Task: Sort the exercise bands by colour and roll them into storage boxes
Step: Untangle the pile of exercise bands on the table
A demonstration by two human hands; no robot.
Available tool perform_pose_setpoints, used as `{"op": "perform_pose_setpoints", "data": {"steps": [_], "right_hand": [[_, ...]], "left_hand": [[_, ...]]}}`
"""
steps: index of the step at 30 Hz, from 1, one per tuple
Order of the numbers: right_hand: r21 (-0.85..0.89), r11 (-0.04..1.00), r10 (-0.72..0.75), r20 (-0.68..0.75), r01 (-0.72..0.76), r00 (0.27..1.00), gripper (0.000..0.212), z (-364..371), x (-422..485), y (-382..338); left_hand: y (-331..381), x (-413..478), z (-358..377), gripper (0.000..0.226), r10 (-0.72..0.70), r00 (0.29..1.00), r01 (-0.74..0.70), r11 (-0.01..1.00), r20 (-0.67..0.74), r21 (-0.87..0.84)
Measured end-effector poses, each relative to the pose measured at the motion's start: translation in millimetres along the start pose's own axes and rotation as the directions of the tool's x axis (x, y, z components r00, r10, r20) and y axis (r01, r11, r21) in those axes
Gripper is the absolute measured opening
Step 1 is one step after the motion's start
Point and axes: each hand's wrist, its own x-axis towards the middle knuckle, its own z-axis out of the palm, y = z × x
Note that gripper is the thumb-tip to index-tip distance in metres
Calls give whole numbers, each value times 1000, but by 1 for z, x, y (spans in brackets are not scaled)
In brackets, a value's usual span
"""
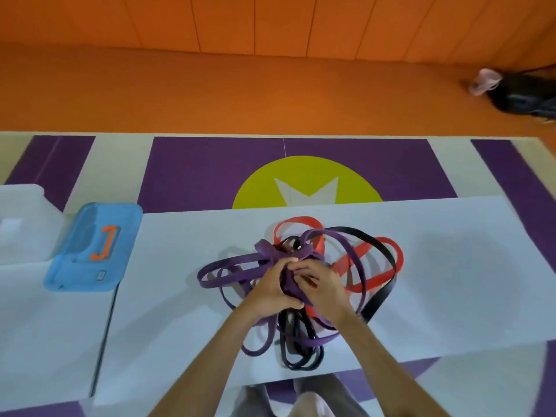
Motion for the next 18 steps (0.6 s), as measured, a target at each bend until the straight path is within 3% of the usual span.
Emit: {"op": "perform_pose_setpoints", "data": {"steps": [3, 5, 8, 10, 14, 17, 18], "right_hand": [[109, 994, -4, 48, -1, 999, 35, -16, 2, 10], [232, 972, 43, -17, -37, 999, 29, -29, 6, 14], [255, 951, 244, -273, -174, 930, 26, -53, 16, 44], [208, 937, 338, -355, -279, 872, 27, -70, 26, 77], [-88, 878, 450, -176, -470, 875, 34, -86, 49, 132], [-81, 852, 520, 2, -518, 854, 56, -84, 67, 150], [-108, 859, 503, 3, -500, 864, 60, -81, 70, 153]], "left_hand": [[-5, 12, 8, 43, -18, 990, 18, 1000, -141, -6], [-1, 21, 10, 24, -4, 965, -1, 1000, -264, -20], [13, 27, 6, 21, -51, 906, 9, 995, -420, -101], [23, 29, 0, 23, -67, 857, -6, 990, -512, -141], [47, 25, -13, 22, -37, 756, -101, 980, -653, -173], [64, 17, -18, 22, -3, 712, -166, 971, -702, -172], [68, 14, -18, 21, 5, 704, -176, 970, -710, -167]]}}
